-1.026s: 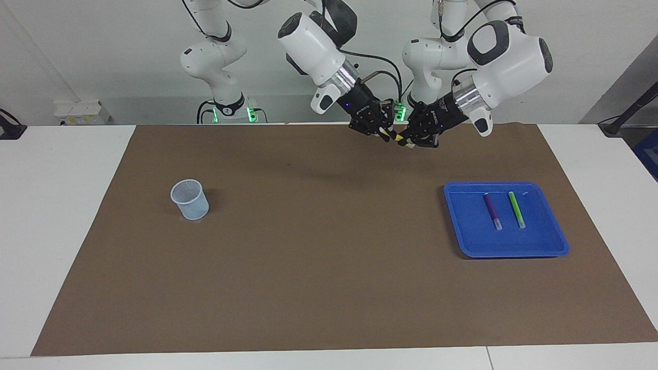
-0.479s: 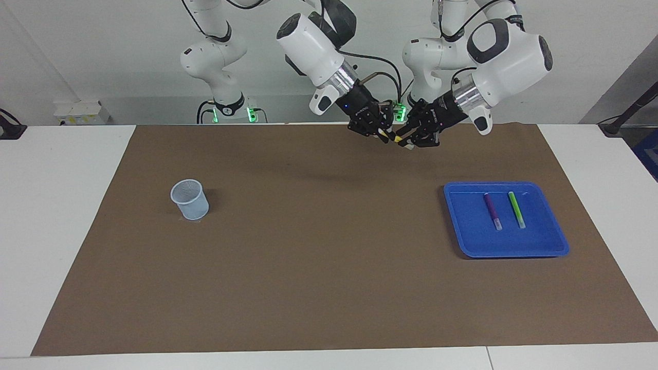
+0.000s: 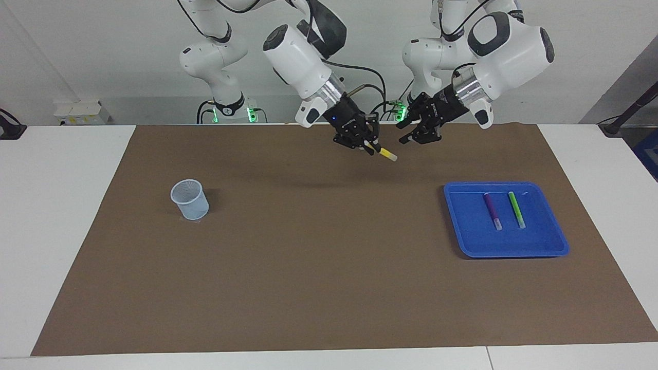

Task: Transfer and insert pens with both arms
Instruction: 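Open the left gripper while the right gripper pulls the pen away, then lower the yellow pen into the white cup with the right gripper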

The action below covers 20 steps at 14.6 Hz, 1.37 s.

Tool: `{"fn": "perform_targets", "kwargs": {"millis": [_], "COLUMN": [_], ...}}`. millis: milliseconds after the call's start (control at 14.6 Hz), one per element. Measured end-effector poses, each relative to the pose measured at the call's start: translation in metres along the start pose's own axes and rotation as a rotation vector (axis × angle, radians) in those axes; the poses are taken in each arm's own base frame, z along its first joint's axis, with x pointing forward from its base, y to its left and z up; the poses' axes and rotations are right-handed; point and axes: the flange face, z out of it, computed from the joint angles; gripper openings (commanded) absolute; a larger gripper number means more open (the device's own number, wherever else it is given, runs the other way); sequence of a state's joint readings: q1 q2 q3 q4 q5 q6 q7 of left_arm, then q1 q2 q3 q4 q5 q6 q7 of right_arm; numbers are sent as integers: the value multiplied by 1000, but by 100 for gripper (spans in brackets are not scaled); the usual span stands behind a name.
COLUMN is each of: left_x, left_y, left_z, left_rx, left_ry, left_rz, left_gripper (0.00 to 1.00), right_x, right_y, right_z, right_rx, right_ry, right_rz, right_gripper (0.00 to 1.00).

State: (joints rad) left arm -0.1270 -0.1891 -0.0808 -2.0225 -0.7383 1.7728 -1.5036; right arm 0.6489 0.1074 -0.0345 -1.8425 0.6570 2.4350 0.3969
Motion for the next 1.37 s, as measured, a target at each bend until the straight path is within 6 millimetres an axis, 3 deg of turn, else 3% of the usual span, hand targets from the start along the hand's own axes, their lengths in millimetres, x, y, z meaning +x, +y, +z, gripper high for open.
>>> {"fn": "perform_targets", "kwargs": {"millis": [274, 616, 958, 1163, 1368], "left_x": [11, 31, 78, 112, 149], "left_y": [-14, -29, -28, -28, -30], "left_z": [11, 12, -14, -38, -58], "left_rx": [84, 212, 318, 375, 412], "left_ry": [84, 163, 251, 296, 332], "left_rz": [329, 777, 1122, 1259, 1344], "left_gripper": [50, 47, 47, 48, 40], "right_x": [43, 71, 82, 89, 96], "right_y": [60, 136, 191, 210, 229], "right_z": [-35, -105, -153, -165, -170], "right_rx": [-91, -241, -464, -598, -650], "right_ry": [-97, -251, -392, -475, -529], "right_rz": [-99, -290, -618, -832, -1000], "right_gripper": [0, 0, 0, 0, 0]}}
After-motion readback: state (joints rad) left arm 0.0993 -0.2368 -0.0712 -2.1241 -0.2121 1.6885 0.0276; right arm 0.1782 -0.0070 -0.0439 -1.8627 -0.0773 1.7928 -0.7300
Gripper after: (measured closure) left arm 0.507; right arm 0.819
